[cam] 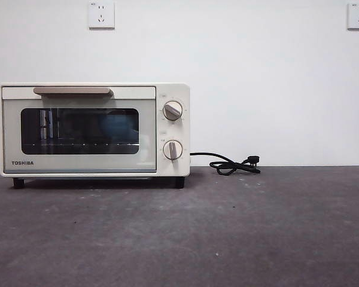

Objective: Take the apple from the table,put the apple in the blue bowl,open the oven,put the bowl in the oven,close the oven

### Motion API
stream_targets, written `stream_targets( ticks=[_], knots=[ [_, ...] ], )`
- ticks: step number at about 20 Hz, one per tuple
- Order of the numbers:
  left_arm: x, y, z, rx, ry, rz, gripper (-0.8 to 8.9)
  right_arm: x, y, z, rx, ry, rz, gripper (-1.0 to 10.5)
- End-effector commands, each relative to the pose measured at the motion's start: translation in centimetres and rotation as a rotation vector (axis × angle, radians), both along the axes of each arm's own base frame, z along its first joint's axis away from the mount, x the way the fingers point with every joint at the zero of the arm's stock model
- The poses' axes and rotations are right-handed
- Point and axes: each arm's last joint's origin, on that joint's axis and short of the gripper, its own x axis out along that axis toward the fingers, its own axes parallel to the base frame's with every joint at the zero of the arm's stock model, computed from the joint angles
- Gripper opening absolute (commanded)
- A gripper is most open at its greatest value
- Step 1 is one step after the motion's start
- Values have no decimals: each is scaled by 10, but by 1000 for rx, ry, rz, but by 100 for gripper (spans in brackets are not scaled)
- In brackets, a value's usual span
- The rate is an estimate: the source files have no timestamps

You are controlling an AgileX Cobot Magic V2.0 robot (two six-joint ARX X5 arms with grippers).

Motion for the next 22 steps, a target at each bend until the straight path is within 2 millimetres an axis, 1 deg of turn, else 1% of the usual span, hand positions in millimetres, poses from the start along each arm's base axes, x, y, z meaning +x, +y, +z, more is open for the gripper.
stream_targets(
  ticks=[1,3,4,6,7,10,12,18,22],
  knots=[
    [0,0,-3,-4,9,-3,-4,0,-1,-4,-24,18,-9,1],
    [0,-1,-4,13,8,-14,-4,0,-1,-4,-24,19,-9,1],
    [0,-2,-4,61,0,-27,-4,0,-1,-4,-24,19,-9,1],
    [0,-4,-4,102,-9,-49,-4,0,-1,-4,-24,19,-9,1],
    [1,-4,-4,174,-15,-8,-4,0,-1,-4,-24,19,-9,1],
    [0,0,-9,130,61,251,-4,0,-1,-4,-24,18,-9,1],
    [0,0,-8,141,59,304,-4,0,-1,-4,-24,19,-9,1],
    [0,-2,-8,110,58,224,-4,0,-1,-4,-24,19,-9,1],
    [0,-2,-9,95,61,218,-4,0,-1,-4,-24,19,-9,1]
  ],
)
